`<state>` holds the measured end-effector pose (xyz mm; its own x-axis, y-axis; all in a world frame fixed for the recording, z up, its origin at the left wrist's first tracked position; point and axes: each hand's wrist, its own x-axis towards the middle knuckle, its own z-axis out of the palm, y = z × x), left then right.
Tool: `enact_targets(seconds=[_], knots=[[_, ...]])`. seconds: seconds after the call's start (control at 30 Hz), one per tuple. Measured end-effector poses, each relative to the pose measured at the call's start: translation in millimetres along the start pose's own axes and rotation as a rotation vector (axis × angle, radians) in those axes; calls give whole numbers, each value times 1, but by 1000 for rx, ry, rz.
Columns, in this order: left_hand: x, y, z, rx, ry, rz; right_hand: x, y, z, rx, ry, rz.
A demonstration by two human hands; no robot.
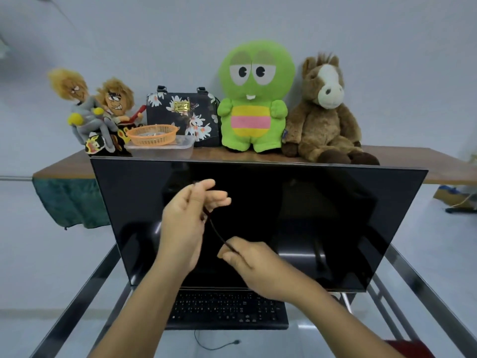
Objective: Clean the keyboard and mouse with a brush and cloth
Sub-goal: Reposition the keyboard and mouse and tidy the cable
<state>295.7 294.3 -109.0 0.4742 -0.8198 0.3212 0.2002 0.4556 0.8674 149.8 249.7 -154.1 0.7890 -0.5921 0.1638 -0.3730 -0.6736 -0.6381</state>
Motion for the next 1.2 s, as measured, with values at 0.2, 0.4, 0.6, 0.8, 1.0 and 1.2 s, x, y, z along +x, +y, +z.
enact_targets(seconds=[0.2, 0.4, 0.6, 0.8, 1.0, 1.2], knots=[[-21, -30, -16, 727, -468, -62, -1, -22, -46, -254, -3, -239], [-46, -23, -2, -81, -404, -538, 4, -12, -80, 76, 87, -159], [-51, -19, 9, -649, -349, -697, 10, 2, -51, 519, 148, -86], [-45, -25, 19, -414, -66, -557, -1, 3, -25, 663, 155, 113], [-46, -39, 20, -81, 63, -388, -13, 4, -35, 798, -7, 217], [-50, -57, 19, 140, 72, -305, -15, 15, -32, 454, 2, 279]])
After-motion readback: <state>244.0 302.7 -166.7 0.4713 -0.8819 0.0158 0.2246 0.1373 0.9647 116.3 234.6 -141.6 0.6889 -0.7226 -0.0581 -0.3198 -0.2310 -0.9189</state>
